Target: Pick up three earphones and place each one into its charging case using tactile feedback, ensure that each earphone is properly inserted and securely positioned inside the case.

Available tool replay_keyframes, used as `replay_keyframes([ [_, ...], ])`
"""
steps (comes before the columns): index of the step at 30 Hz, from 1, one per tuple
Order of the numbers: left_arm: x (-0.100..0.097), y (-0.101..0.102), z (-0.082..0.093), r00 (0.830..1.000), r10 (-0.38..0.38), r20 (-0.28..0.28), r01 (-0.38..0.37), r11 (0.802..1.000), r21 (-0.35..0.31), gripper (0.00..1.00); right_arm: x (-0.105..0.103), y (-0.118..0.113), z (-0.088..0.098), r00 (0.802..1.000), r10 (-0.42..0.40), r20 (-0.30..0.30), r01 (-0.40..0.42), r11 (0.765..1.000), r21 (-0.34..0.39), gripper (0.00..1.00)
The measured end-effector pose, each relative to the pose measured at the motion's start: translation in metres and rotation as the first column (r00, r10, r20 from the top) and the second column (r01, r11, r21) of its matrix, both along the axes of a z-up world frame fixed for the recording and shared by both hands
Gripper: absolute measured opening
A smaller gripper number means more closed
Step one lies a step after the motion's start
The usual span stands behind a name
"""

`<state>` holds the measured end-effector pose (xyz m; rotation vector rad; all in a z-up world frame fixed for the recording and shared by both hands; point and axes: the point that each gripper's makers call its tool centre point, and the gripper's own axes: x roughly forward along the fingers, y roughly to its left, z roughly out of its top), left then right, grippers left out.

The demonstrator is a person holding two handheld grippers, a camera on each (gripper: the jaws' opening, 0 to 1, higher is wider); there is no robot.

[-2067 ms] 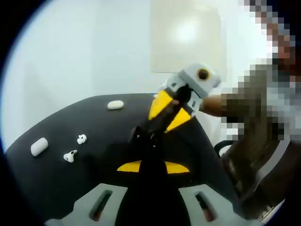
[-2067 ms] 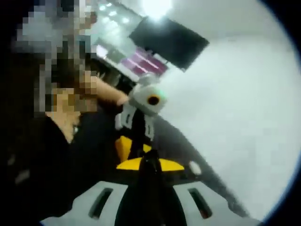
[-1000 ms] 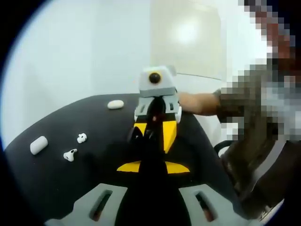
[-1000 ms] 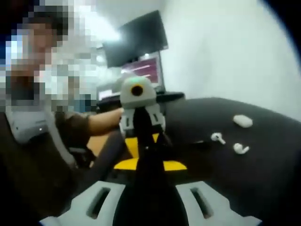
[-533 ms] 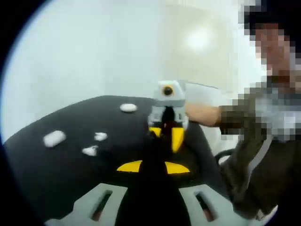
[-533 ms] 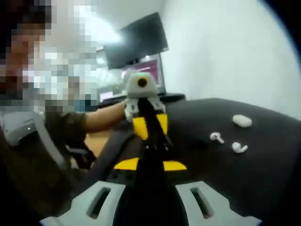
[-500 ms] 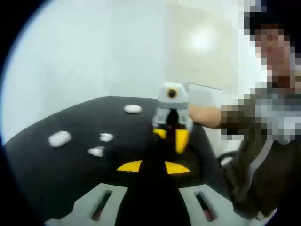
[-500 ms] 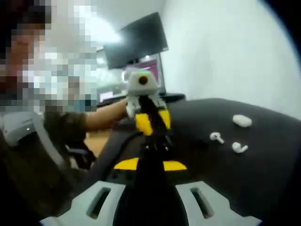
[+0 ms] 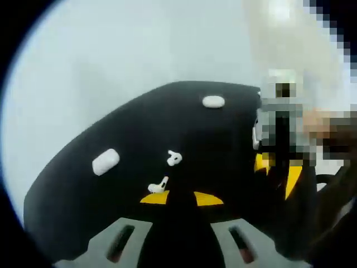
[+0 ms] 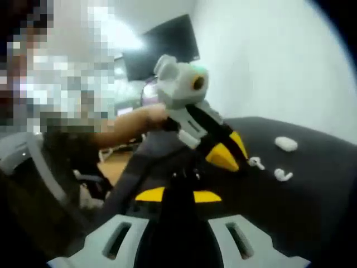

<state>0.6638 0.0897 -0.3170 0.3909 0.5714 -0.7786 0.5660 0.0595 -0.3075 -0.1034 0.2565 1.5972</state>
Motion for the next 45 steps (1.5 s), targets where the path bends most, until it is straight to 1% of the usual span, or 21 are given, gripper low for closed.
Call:
replay_keyframes([
  [4,0.002,0.005,-0.007,0.999,0.034,-0.03,-0.034,0.999,-0.003,0.09,0.0,0.001,0.0,1.0,0.001,0.004,-0.001,1.0,0.0,0.18],
  [6,0.0,0.005,-0.004,0.998,0.037,-0.054,-0.04,0.998,-0.055,0.08,0.0,0.001,0.0,1.0,0.001,0.007,-0.001,1.0,0.001,0.18],
  [9,-0.005,0.004,0.005,0.994,0.029,-0.102,-0.045,0.986,-0.158,0.08,-0.001,0.001,0.0,1.0,0.004,0.005,-0.004,1.0,0.002,0.18],
  [11,-0.007,0.005,0.015,0.993,0.025,-0.112,-0.053,0.967,-0.25,0.08,-0.001,0.001,0.0,1.0,0.003,0.002,-0.003,1.0,0.001,0.18],
  [12,-0.008,0.006,0.02,0.992,0.027,-0.126,-0.064,0.952,-0.299,0.08,-0.001,0.001,0.0,1.0,0.003,0.005,-0.003,1.0,0.001,0.18],
  [13,-0.012,0.007,0.025,0.989,0.017,-0.146,-0.068,0.935,-0.349,0.08,-0.001,0.001,0.0,1.0,0.003,0.007,-0.003,1.0,0.001,0.18],
  [14,-0.018,0.007,0.029,0.985,0.003,-0.174,-0.076,0.908,-0.412,0.08,-0.001,0.0,0.0,1.0,0.002,0.006,-0.002,1.0,0.001,0.18],
  [15,-0.022,0.008,0.031,0.982,-0.004,-0.189,-0.082,0.891,-0.446,0.08,-0.001,0.0,0.0,1.0,0.002,0.005,-0.002,1.0,0.001,0.18],
  [17,-0.03,0.01,0.03,0.975,-0.012,-0.22,-0.102,0.861,-0.499,0.08,-0.001,0.0,0.0,1.0,0.002,0.004,-0.003,1.0,0.001,0.18],
  [19,-0.035,0.012,0.029,0.971,-0.01,-0.238,-0.122,0.838,-0.533,0.08,-0.001,-0.001,0.0,1.0,0.003,0.004,-0.003,1.0,0.001,0.18],
  [21,-0.04,0.013,0.024,0.969,-0.004,-0.246,-0.135,0.828,-0.545,0.08,-0.001,-0.001,0.0,1.0,0.003,0.003,-0.003,1.0,0.001,0.18],
  [23,-0.045,0.011,0.019,0.969,0.004,-0.247,-0.142,0.826,-0.546,0.08,-0.001,-0.001,0.0,1.0,0.003,0.001,-0.003,1.0,0.002,0.18],
  [25,-0.046,0.011,0.013,0.97,0.023,-0.241,-0.151,0.837,-0.526,0.08,-0.001,-0.002,0.0,1.0,0.004,0.003,-0.004,1.0,0.002,0.18],
  [26,-0.046,0.01,0.012,0.971,0.026,-0.24,-0.152,0.838,-0.524,0.08,-0.001,-0.002,0.0,1.0,0.004,0.003,-0.004,1.0,0.002,0.18],
  [30,-0.049,0.006,0.008,0.968,0.019,-0.249,-0.151,0.839,-0.523,0.08,-0.001,-0.004,0.0,1.0,0.004,0.004,-0.004,1.0,0.003,0.18],
  [32,-0.043,0.014,0.005,0.974,0.054,-0.22,-0.158,0.859,-0.487,0.09,-0.001,-0.004,0.0,1.0,0.004,0.005,-0.004,1.0,0.003,0.18],
  [33,-0.04,0.02,0.003,0.972,0.074,-0.223,-0.174,0.863,-0.474,0.11,-0.001,-0.004,0.0,1.0,0.005,0.006,-0.005,1.0,0.003,0.18],
  [37,-0.029,0.043,0.01,0.969,0.118,-0.218,-0.214,0.84,-0.498,0.12,0.0,-0.005,0.0,1.0,0.005,0.009,-0.005,1.0,0.003,0.18],
  [39,-0.026,0.052,0.014,0.97,0.13,-0.208,-0.22,0.834,-0.506,0.12,0.0,-0.005,0.0,1.0,0.006,0.008,-0.006,1.0,0.004,0.18],
  [42,-0.022,0.057,0.022,0.975,0.103,-0.197,-0.193,0.832,-0.52,0.12,0.0,-0.005,0.0,1.0,0.007,0.006,-0.007,1.0,0.004,0.18],
  [45,-0.025,0.053,0.028,0.985,0.014,-0.171,-0.099,0.858,-0.503,0.12,0.0,-0.004,0.0,1.0,0.006,0.006,-0.006,1.0,0.003,0.18],
])
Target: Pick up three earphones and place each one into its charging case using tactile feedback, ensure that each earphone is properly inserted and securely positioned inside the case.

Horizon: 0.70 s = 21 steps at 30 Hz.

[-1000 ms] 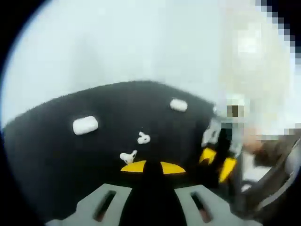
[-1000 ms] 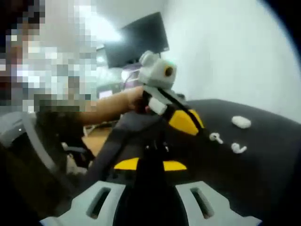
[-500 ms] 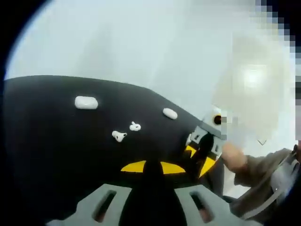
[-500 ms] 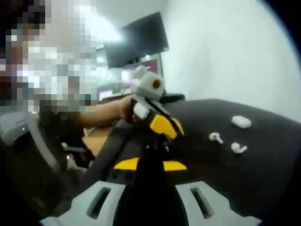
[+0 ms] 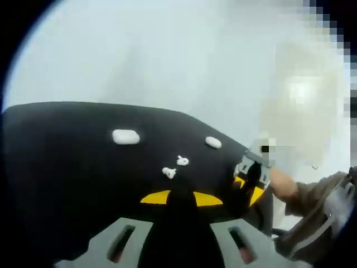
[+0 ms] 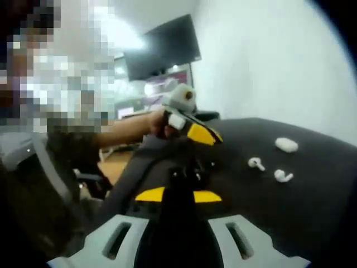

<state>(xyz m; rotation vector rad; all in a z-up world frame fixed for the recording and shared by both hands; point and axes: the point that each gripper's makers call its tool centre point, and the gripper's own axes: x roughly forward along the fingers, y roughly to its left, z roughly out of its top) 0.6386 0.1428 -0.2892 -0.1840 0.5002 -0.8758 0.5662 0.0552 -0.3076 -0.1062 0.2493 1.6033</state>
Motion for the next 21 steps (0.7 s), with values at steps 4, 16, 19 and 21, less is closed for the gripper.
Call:
replay_keyframes([
  [4,-0.003,-0.008,0.004,0.988,-0.133,0.079,0.124,0.986,0.108,0.11,0.0,0.0,0.0,1.0,-0.001,-0.001,0.001,1.0,0.0,0.18],
  [16,-0.011,-0.022,-0.025,0.933,-0.361,-0.003,0.334,0.859,0.388,0.11,-0.001,0.002,0.0,1.0,0.0,0.003,0.0,1.0,-0.001,0.18],
  [19,-0.005,-0.025,-0.02,0.933,-0.361,-0.007,0.336,0.859,0.386,0.13,-0.001,0.002,0.0,1.0,0.001,0.005,-0.001,1.0,-0.001,0.18],
  [21,-0.006,-0.027,-0.02,0.926,-0.377,-0.017,0.353,0.85,0.391,0.14,-0.001,0.002,0.0,1.0,0.001,0.005,-0.001,1.0,-0.001,0.18],
])
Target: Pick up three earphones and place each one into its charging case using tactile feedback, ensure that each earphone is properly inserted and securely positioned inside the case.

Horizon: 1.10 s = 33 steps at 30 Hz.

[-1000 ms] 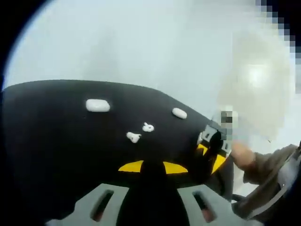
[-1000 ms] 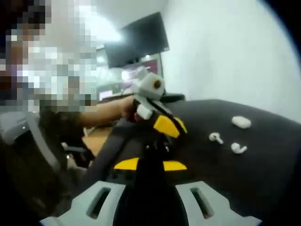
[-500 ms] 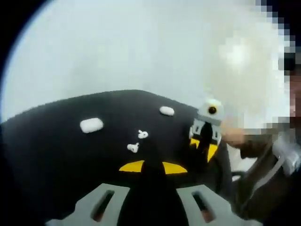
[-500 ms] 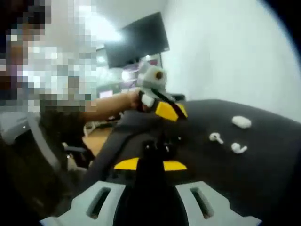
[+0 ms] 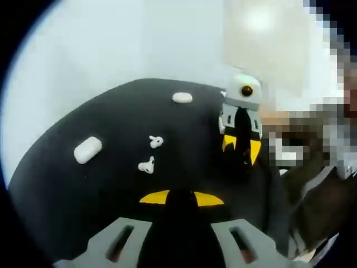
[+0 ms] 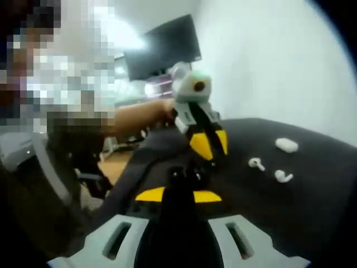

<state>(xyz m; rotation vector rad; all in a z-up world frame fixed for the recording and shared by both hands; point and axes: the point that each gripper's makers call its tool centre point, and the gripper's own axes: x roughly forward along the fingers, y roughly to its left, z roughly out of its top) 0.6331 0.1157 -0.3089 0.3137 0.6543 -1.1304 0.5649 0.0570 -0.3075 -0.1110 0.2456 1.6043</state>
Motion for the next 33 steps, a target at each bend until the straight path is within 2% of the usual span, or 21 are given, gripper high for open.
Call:
replay_keyframes([
  [4,-0.004,0.0,-0.005,0.999,-0.038,-0.036,0.039,0.998,0.039,0.16,0.0,0.0,0.0,1.0,0.0,0.001,0.0,1.0,0.0,0.18],
  [9,-0.002,0.001,-0.014,0.998,-0.035,-0.046,0.039,0.996,0.076,0.13,-0.001,0.001,0.0,1.0,0.002,0.005,-0.002,1.0,-0.001,0.18],
  [11,-0.006,-0.001,-0.015,0.997,-0.036,-0.071,0.04,0.998,0.056,0.09,-0.001,0.001,0.0,1.0,0.002,0.004,-0.002,1.0,-0.001,0.18],
  [15,-0.005,0.001,-0.014,0.998,-0.013,-0.062,0.014,1.0,0.024,0.09,-0.001,0.001,0.0,1.0,0.004,0.005,-0.004,1.0,0.0,0.18],
  [19,-0.001,0.006,-0.009,0.999,0.036,0.019,-0.036,0.999,0.0,0.09,-0.001,0.001,0.001,1.0,0.004,0.005,-0.004,1.0,0.0,0.18],
  [21,0.007,0.012,-0.007,0.992,0.083,0.098,-0.085,0.996,0.013,0.09,-0.001,0.001,0.001,1.0,0.003,0.005,-0.003,1.0,0.0,0.18],
  [24,0.006,0.013,0.002,0.982,0.113,0.15,-0.109,0.993,-0.038,0.08,-0.001,0.001,0.001,1.0,0.004,0.007,-0.004,1.0,-0.001,0.18],
  [26,0.004,0.014,0.012,0.967,0.121,0.223,-0.109,0.992,-0.063,0.08,-0.001,0.001,0.001,1.0,0.003,0.006,-0.003,1.0,-0.002,0.18],
  [28,-0.002,0.011,0.024,0.942,0.106,0.319,-0.085,0.993,-0.08,0.08,-0.001,0.001,0.001,1.0,0.002,0.007,-0.002,1.0,-0.002,0.18],
  [29,-0.005,0.01,0.029,0.935,0.124,0.331,-0.094,0.99,-0.103,0.08,-0.001,0.001,0.001,1.0,0.001,0.007,-0.001,1.0,-0.002,0.18],
  [31,-0.013,0.007,0.031,0.932,0.097,0.35,-0.071,0.994,-0.087,0.08,-0.001,0.002,0.001,1.0,0.002,0.007,-0.002,1.0,-0.002,0.18],
  [33,-0.017,0.004,0.038,0.915,0.071,0.396,-0.038,0.995,-0.09,0.08,0.0,0.002,0.001,1.0,0.002,0.007,-0.002,1.0,-0.002,0.18],
])
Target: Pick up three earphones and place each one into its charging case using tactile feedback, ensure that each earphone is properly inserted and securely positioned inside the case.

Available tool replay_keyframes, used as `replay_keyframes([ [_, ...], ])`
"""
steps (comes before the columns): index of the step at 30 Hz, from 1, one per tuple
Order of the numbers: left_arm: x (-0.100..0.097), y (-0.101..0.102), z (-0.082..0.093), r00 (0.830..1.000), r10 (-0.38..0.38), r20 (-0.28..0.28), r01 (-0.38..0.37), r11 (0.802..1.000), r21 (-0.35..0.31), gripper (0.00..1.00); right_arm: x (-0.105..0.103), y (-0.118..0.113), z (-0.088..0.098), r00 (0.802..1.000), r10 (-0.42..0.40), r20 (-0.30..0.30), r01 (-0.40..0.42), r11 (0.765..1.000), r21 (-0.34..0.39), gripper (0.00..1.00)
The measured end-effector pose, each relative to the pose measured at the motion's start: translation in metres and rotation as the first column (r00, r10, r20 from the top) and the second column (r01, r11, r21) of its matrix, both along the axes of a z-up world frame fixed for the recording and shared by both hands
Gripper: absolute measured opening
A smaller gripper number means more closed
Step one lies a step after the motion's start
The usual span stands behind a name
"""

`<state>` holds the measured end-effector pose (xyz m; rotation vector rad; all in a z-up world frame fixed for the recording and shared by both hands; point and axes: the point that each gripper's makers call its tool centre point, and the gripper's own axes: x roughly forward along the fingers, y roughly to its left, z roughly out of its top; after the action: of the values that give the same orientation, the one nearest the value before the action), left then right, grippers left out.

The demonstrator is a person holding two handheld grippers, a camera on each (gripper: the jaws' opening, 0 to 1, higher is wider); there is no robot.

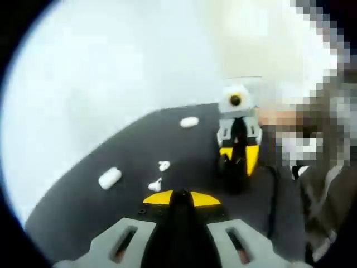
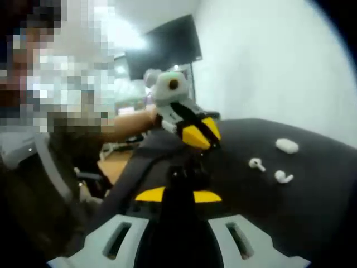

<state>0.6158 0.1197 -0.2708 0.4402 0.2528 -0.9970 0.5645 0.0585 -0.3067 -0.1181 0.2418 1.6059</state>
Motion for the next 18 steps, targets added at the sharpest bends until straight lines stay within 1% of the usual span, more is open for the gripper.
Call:
replay_keyframes([
  [1,-0.003,-0.002,0.004,1.0,-0.016,0.02,0.016,1.0,-0.005,0.08,0.0,0.0,0.0,1.0,0.0,0.001,0.0,1.0,0.0,0.18],
  [2,-0.009,-0.006,0.011,0.997,-0.052,0.053,0.053,0.998,-0.015,0.08,0.0,0.0,0.0,1.0,0.0,0.001,0.0,1.0,0.0,0.18],
  [3,-0.014,-0.008,0.019,0.993,-0.065,0.094,0.068,0.997,-0.023,0.08,0.001,0.0,0.0,1.0,0.0,0.002,0.0,1.0,0.0,0.18],
  [4,-0.02,-0.013,0.029,0.985,-0.092,0.145,0.097,0.995,-0.03,0.08,0.001,0.0,0.0,1.0,0.0,0.002,0.0,1.0,0.0,0.18],
  [6,-0.035,-0.024,0.046,0.957,-0.15,0.248,0.157,0.987,-0.01,0.08,0.001,-0.001,0.0,1.0,-0.001,0.003,0.001,1.0,0.0,0.18],
  [8,-0.041,-0.03,0.051,0.944,-0.167,0.283,0.165,0.986,0.032,0.08,0.002,-0.001,0.0,1.0,0.0,0.001,0.0,1.0,0.0,0.18],
  [9,-0.045,-0.035,0.051,0.941,-0.183,0.285,0.181,0.983,0.035,0.08,0.002,-0.001,-0.001,1.0,0.0,0.001,0.0,1.0,0.0,0.18],
  [10,-0.049,-0.039,0.048,0.934,-0.205,0.291,0.197,0.979,0.057,0.08,0.002,-0.001,-0.001,1.0,0.0,0.002,0.0,1.0,0.0,0.18],
  [11,-0.051,-0.042,0.048,0.925,-0.215,0.314,0.205,0.976,0.066,0.08,0.002,-0.002,-0.001,1.0,0.0,0.002,0.0,1.0,0.0,0.18],
  [12,-0.052,-0.044,0.046,0.919,-0.223,0.326,0.209,0.975,0.079,0.08,0.002,-0.002,-0.001,1.0,-0.001,0.003,0.001,1.0,0.0,0.18],
  [13,-0.053,-0.047,0.04,0.909,-0.235,0.343,0.21,0.972,0.108,0.08,0.002,-0.003,-0.001,1.0,-0.001,0.004,0.001,1.0,0.0,0.18],
  [14,-0.051,-0.047,0.036,0.909,-0.233,0.345,0.202,0.972,0.123,0.08,0.002,-0.003,-0.001,1.0,-0.001,0.005,0.001,1.0,0.0,0.18],
  [15,-0.046,-0.048,0.029,0.913,-0.226,0.34,0.189,0.972,0.139,0.08,0.003,-0.003,-0.001,1.0,-0.001,0.005,0.001,1.0,-0.001,0.18],
  [16,-0.044,-0.048,0.023,0.919,-0.227,0.324,0.189,0.971,0.145,0.08,0.003,-0.004,-0.001,1.0,-0.001,0.004,0.001,1.0,-0.001,0.18],
  [18,-0.044,-0.049,0.016,0.917,-0.234,0.324,0.194,0.969,0.153,0.08,0.002,-0.004,-0.001,1.0,-0.002,0.005,0.002,1.0,-0.001,0.18],
])
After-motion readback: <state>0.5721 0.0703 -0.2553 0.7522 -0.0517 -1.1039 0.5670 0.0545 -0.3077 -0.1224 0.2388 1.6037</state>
